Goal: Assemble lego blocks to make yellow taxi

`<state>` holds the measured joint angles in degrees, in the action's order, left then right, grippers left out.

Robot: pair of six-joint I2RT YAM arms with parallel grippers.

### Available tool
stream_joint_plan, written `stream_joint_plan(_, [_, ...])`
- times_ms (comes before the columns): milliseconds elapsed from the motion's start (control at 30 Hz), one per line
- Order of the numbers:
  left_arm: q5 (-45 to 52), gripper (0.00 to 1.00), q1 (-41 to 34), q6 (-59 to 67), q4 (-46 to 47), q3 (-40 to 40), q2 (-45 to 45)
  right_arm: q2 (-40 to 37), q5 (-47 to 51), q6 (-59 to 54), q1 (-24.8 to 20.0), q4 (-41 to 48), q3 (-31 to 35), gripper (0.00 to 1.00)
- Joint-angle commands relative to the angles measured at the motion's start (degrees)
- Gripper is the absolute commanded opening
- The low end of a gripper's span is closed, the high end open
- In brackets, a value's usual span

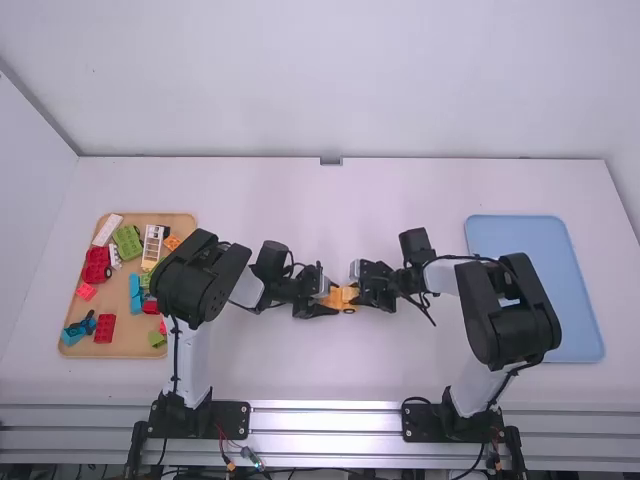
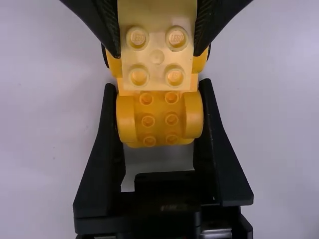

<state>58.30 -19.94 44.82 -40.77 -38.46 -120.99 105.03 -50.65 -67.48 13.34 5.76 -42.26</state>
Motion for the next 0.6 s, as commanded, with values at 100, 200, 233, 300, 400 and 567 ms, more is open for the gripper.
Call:
stream_joint_plan(100, [-4.3, 0.26, -0.3, -0.4, 1.3, 0.5, -1.4, -0.6, -0.3, -0.4, -0.2, 0.1, -0.8, 0.11])
stream_joint_plan(200, [-3.7, 0.26, -0.3, -0.4, 1.3, 0.5, -1.4, -0.6, -0.4, -0.9, -0.2, 0.1, -0.8, 0.15])
stream_joint_plan(233, [-3.7, 0.26, -0.3, -0.4, 1.3, 0.5, -1.4, -0.6, -0.4, -0.9, -0.1, 0.0, -0.8, 0.15])
stream_joint_plan(300, [-3.8, 0.26, -0.3, -0.4, 1.3, 0.5, -1.4, -0.6, -0.3, -0.9, 0.5, 0.1, -0.9, 0.15])
stream_joint_plan(400, [-3.7, 0.26, -0.3, -0.4, 1.3, 0.5, -1.4, -0.6, -0.3, -1.2, 1.3, 0.0, -0.9, 0.16])
stream_joint_plan(567, [-3.7, 0.26, -0.3, -0.4, 1.4, 0.5, -1.4, -0.6, 1.9, -1.3, 2.3, -0.7, -0.8, 0.12])
